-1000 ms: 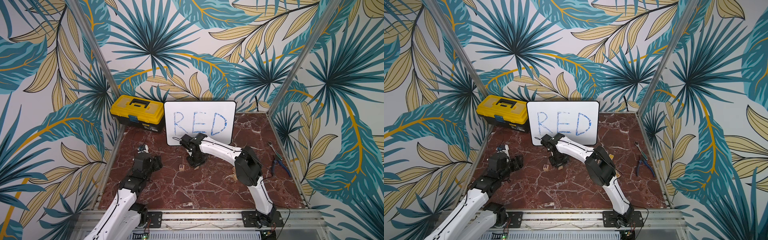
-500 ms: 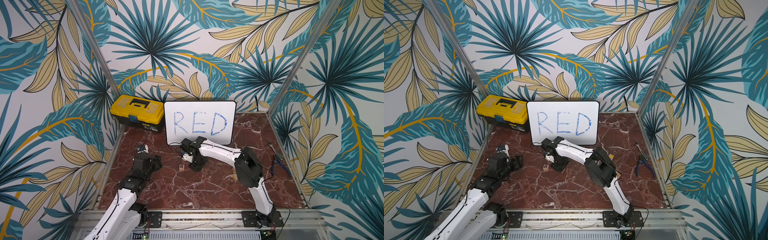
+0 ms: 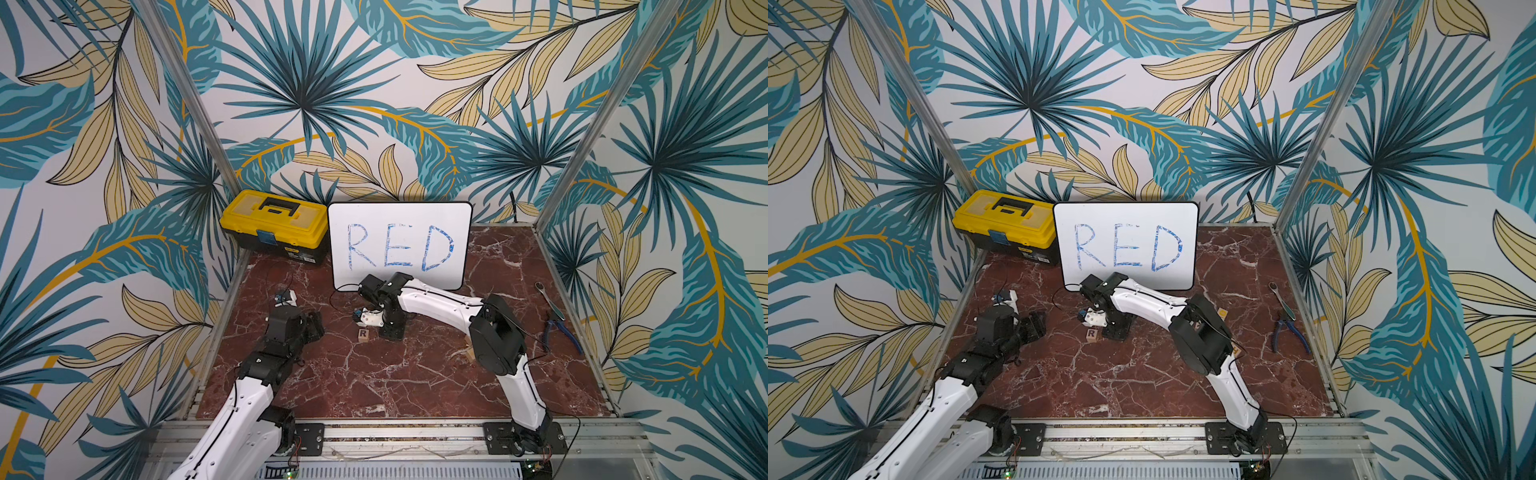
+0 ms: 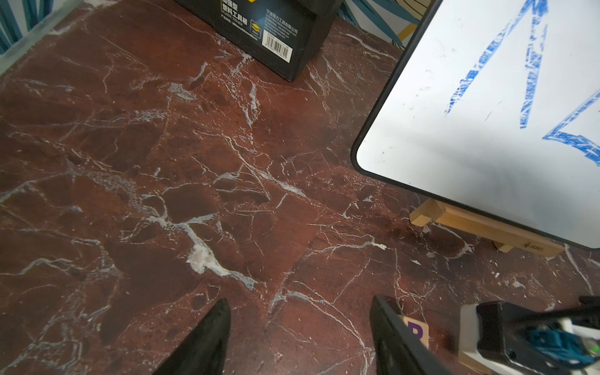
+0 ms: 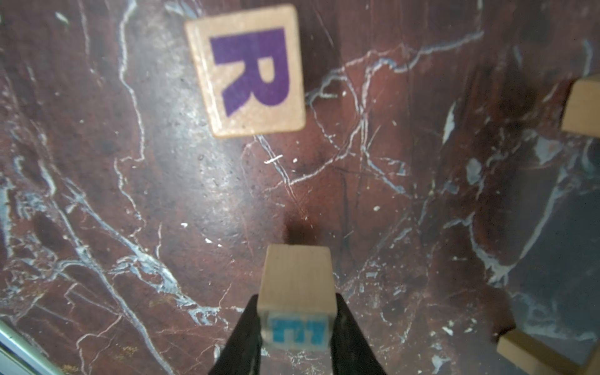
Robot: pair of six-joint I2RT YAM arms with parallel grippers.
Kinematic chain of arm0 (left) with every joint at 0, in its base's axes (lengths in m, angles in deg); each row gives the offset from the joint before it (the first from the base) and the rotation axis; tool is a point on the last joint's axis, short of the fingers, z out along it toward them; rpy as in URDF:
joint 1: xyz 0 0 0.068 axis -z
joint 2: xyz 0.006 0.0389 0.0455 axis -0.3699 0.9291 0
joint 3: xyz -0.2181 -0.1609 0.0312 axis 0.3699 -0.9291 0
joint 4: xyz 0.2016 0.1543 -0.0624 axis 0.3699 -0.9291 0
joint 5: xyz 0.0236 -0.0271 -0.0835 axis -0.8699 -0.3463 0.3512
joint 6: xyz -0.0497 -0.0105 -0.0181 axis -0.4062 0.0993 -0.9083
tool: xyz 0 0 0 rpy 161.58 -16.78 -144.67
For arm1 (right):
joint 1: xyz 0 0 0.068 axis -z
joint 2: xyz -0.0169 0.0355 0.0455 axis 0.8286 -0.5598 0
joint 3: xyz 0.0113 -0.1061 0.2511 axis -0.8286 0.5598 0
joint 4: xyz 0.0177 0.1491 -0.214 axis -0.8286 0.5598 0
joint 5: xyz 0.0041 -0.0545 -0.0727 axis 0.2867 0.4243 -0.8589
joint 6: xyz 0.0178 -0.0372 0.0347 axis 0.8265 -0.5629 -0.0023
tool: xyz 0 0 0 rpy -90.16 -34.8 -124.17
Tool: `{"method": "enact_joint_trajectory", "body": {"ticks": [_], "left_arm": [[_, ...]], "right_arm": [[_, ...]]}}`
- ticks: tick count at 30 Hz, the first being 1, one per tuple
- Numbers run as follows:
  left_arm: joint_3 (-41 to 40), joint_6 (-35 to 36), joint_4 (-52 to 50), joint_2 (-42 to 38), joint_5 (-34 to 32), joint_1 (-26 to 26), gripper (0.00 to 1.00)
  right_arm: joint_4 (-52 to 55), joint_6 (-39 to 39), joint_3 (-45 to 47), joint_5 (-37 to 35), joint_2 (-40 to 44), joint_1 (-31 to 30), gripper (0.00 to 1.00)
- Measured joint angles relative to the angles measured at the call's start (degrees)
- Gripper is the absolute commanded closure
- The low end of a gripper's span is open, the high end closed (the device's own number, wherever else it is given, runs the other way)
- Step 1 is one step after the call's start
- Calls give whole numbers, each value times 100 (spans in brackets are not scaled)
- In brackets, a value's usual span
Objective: Assemble the uppercase word "red" with letter blocks
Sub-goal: Adjust the letter block at the center of the board.
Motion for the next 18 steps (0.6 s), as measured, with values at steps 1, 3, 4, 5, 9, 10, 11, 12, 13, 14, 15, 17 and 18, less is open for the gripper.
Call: {"method": "enact_joint_trajectory", "body": {"ticks": [1,3,4,5,9,10,11,12,13,14,15,17,18], "left_arm": [[0,0,0,0,-2,0,31],[0,0,0,0,-2,0,31],[0,0,0,0,-4,0,31],[0,0,0,0,-4,0,31],[0,0,0,0,-13,0,31],[0,0,0,0,-22,0,31],[0,0,0,0,-24,0,31],[0,0,0,0,-24,0,31],[0,0,0,0,-26,0,31],[0,0,0,0,-26,0,31],[0,0,0,0,-26,0,31],[0,0,0,0,-26,0,31],[0,0,0,0,-28,0,31]], "right_arm": [[-11,-59,-31,7,-24,0,72],[-24,-164,-76,22,-63,0,71],[-24,-221,-103,33,-87,0,71],[-33,-273,-116,46,-96,0,71],[-39,-446,-136,92,-129,0,70],[-39,-481,-138,101,-146,0,70],[-39,-518,-140,109,-173,0,70],[-37,-549,-142,111,-199,0,70],[-35,-584,-146,114,-236,0,70],[-37,-608,-151,120,-271,0,70],[-17,-643,-188,133,-297,0,70],[-2,-686,-223,133,-321,0,70],[15,-706,-249,133,-334,0,69]]}}
